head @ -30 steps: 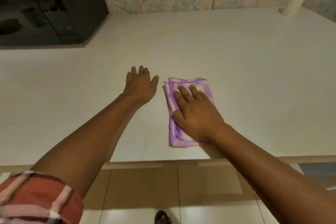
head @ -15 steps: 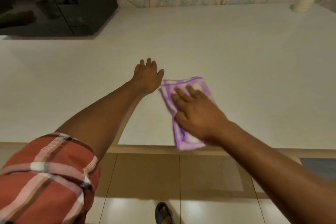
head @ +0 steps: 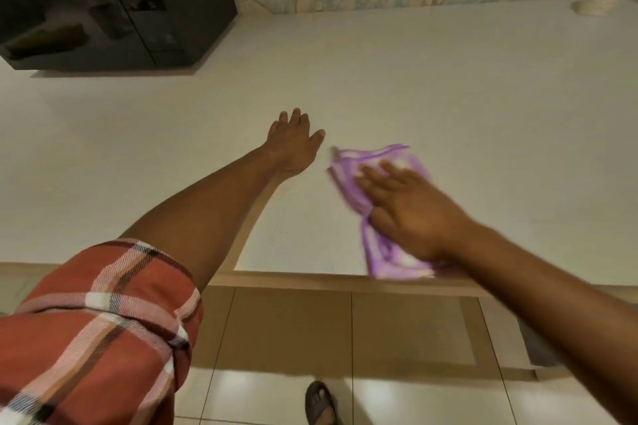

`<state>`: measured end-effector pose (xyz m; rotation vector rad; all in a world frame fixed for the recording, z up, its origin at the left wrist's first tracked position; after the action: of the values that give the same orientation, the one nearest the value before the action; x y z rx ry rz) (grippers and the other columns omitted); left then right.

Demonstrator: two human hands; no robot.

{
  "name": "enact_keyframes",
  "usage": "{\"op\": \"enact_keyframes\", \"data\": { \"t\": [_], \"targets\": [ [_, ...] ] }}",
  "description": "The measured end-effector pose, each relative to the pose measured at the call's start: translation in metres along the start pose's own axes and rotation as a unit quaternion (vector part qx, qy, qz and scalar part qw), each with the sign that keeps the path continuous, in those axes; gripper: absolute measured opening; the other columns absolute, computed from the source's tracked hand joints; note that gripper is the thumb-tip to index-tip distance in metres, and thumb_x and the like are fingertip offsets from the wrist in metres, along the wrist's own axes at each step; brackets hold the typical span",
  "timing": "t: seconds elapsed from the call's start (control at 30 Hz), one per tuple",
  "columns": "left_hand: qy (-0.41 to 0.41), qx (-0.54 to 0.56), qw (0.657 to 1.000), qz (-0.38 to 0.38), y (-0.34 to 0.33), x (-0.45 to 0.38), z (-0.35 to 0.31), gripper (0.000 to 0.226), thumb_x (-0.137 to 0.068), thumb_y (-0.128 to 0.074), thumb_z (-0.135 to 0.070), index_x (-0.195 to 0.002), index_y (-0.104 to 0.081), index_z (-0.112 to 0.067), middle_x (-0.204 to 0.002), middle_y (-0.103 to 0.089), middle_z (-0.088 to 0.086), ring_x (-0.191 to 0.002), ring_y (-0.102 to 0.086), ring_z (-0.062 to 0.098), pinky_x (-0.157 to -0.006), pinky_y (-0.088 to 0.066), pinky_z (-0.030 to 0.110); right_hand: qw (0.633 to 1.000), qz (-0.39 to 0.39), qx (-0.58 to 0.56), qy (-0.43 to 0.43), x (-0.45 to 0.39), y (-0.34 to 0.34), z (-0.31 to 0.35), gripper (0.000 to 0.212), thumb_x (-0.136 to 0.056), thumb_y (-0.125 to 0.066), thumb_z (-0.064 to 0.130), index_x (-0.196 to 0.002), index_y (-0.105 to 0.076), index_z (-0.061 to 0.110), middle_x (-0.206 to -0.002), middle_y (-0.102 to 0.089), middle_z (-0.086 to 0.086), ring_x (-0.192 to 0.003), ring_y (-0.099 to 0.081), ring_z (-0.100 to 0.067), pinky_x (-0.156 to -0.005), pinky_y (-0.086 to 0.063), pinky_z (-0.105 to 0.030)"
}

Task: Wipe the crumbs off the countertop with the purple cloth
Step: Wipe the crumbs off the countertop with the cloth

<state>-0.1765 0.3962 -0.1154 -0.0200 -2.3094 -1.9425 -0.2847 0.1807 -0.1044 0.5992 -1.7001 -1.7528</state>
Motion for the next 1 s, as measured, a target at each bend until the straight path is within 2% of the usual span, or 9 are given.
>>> {"op": "enact_keyframes", "data": {
  "t": [0.07,0.17,0.23,0.33,0.5,0.67,0.77,0.83,1.0],
  "targets": [
    [-0.004,0.006,1.0,-0.01,0.0,0.002,-0.001,0.068,-0.102,-0.021,-0.046,-0.153,-0.014,-0.001,-0.163,-0.006,0.019,-0.15,-0.002,0.04,-0.12,-0.006,0.047,0.998,-0.004,-0.001,-0.07,0.009,0.006,-0.043,0.077,-0.092,-0.005,0.048,-0.16,-0.016,0.016,-0.169,-0.014,-0.008,-0.157,-0.012,-0.029,-0.126,-0.018,-0.044],
    [-0.008,0.004,1.0,-0.029,-0.001,0.005,-0.001,0.067,-0.102,-0.021,-0.046,-0.152,-0.015,-0.001,-0.163,-0.008,0.02,-0.15,-0.004,0.041,-0.121,-0.007,0.047,0.987,-0.014,-0.002,-0.158,0.011,0.005,-0.088,0.073,-0.096,-0.006,0.043,-0.159,-0.02,0.01,-0.168,-0.017,-0.011,-0.156,-0.015,-0.034,-0.124,-0.02,-0.049],
    [-0.01,0.007,0.999,-0.038,-0.002,0.005,-0.001,0.067,-0.102,-0.021,-0.046,-0.152,-0.016,-0.001,-0.163,-0.01,0.02,-0.149,-0.005,0.041,-0.121,-0.008,0.047,0.981,-0.019,0.005,-0.195,0.001,0.005,-0.105,0.067,-0.1,-0.014,0.04,-0.157,-0.022,0.007,-0.168,-0.018,-0.014,-0.155,-0.016,-0.036,-0.123,-0.021,-0.052],
    [-0.014,0.01,0.999,-0.048,-0.004,0.0,-0.001,0.067,-0.102,-0.023,-0.045,-0.152,-0.019,-0.001,-0.162,-0.013,0.021,-0.149,-0.007,0.042,-0.12,-0.01,0.048,0.96,-0.056,-0.042,-0.271,-0.014,0.008,-0.117,0.062,-0.101,-0.029,0.038,-0.157,-0.024,0.011,-0.167,-0.018,-0.012,-0.155,-0.015,-0.034,-0.125,-0.014,-0.052],
    [-0.01,0.009,0.998,-0.061,-0.007,-0.005,0.001,0.063,-0.102,-0.024,-0.04,-0.15,-0.022,0.0,-0.161,-0.015,0.022,-0.148,-0.009,0.045,-0.12,-0.011,0.05,0.962,-0.071,-0.049,-0.26,-0.044,0.014,-0.107,0.061,-0.101,-0.031,0.036,-0.156,-0.026,0.01,-0.166,-0.021,-0.013,-0.154,-0.017,-0.035,-0.125,-0.014,-0.052],
    [-0.019,0.023,0.998,-0.062,-0.003,-0.014,-0.004,0.06,-0.102,-0.021,-0.038,-0.148,-0.027,0.001,-0.16,-0.018,0.023,-0.147,-0.013,0.044,-0.12,-0.012,0.05,0.982,-0.03,-0.012,-0.185,-0.086,0.014,-0.067,0.064,-0.103,-0.026,0.037,-0.158,-0.019,0.004,-0.167,-0.018,-0.019,-0.152,-0.017,-0.046,-0.122,-0.018,-0.052],
    [-0.04,0.018,0.997,-0.07,0.003,-0.027,-0.015,0.062,-0.102,-0.022,-0.04,-0.148,-0.028,0.002,-0.16,-0.018,0.024,-0.147,-0.015,0.041,-0.12,-0.013,0.049,0.986,-0.047,-0.023,-0.16,-0.089,0.017,-0.063,0.063,-0.103,-0.026,0.039,-0.159,-0.019,0.009,-0.168,-0.017,-0.014,-0.154,-0.015,-0.04,-0.123,-0.017,-0.049],
    [-0.047,0.021,0.997,-0.062,0.005,-0.034,-0.023,0.064,-0.102,-0.022,-0.042,-0.149,-0.025,0.001,-0.161,-0.016,0.023,-0.149,-0.011,0.04,-0.121,-0.011,0.048,0.983,-0.039,-0.004,-0.178,-0.08,0.016,-0.089,0.063,-0.104,-0.025,0.039,-0.158,-0.02,0.008,-0.168,-0.016,-0.016,-0.154,-0.017,-0.039,-0.123,-0.021,-0.048],
    [-0.052,0.021,0.997,-0.052,0.0,-0.044,-0.03,0.067,-0.102,-0.021,-0.046,-0.151,-0.02,0.0,-0.162,-0.013,0.02,-0.15,-0.002,0.039,-0.122,-0.008,0.048,0.947,-0.04,0.043,-0.317,-0.022,0.021,-0.191,0.058,-0.102,-0.026,0.039,-0.151,-0.036,0.009,-0.163,-0.026,-0.022,-0.149,-0.027,-0.04,-0.118,-0.031,-0.052]
  ]
}}
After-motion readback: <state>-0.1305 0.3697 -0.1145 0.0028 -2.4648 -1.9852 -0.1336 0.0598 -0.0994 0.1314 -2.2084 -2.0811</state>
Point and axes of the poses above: each hand's wrist, its own x-axis away from the middle knuckle, its own y-axis out of the back of the hand, z = x × y, the point moved 6 cm from there along -x, towards the middle knuckle
